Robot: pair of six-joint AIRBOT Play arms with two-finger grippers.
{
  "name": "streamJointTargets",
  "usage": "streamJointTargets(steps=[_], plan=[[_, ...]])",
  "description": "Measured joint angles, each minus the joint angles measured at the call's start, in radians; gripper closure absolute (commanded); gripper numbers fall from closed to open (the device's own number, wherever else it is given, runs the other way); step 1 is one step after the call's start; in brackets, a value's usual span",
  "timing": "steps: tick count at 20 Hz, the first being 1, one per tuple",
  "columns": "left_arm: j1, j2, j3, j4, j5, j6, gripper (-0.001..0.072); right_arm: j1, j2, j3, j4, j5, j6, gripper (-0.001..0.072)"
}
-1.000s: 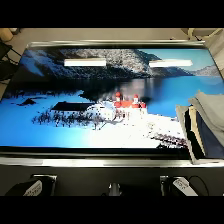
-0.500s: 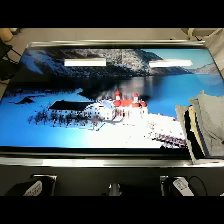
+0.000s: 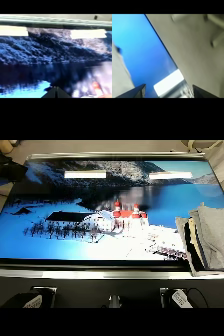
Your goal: Fold the shirts.
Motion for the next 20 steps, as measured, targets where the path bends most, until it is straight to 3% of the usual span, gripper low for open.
streamJointTargets(steps=[1, 2, 3, 4, 5, 10, 20], plan=[[-0.037, -0.035, 0.027, 0.092, -0.006, -0.033, 0.0681, 0.077, -0.013, 0.013, 0.013, -0.002, -0.002, 0.0105], [-0.074, -0.076, 0.052, 0.187, -0.027, -0.067, 0.0561, 0.159, -0.032, 0.023, 0.023, 0.006, 0.002, 0.0101], [-0.101, -0.116, 0.068, 0.256, -0.053, -0.094, 0.0241, 0.249, -0.061, 0.030, 0.031, 0.030, 0.012, 0.0066], [-0.123, -0.159, 0.080, 0.308, -0.093, -0.119, -0.0004, 0.334, -0.096, 0.035, 0.037, 0.066, 0.021, 0.0057], [-0.138, -0.203, 0.090, 0.342, -0.148, -0.149, -0.0013, 0.406, -0.130, 0.039, 0.048, 0.104, 0.030, 0.0015], [-0.173, -0.364, 0.093, 0.367, -0.443, -0.241, -0.0013, 0.641, -0.293, 0.046, 0.110, 0.328, 0.047, 0.0017], [-0.181, -0.350, 0.037, 0.361, -0.466, -0.275, -0.0013, 0.725, -0.352, 0.040, 0.033, 0.420, 0.053, 0.0017]])
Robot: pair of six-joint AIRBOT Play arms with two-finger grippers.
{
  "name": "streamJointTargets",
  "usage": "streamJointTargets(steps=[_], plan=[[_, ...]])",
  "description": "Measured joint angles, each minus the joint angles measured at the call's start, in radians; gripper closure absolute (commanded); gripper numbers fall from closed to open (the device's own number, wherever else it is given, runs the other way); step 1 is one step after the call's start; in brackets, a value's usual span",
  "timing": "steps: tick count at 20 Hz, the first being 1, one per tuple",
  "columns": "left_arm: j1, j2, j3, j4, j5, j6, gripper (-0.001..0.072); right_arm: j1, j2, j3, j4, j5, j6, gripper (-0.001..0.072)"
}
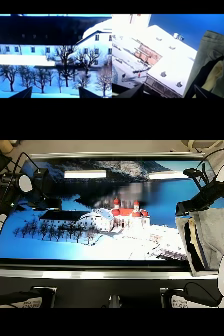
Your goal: Fold the shirts.
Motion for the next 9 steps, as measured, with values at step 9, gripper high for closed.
streamJointTargets(steps=[9], plan=[[0.000, 0.000, -0.002, 0.000, 0.000, -0.002, -0.0013, 0.003, -0.002, 0.000, -0.011, 0.007, 0.000, 0.0017]])
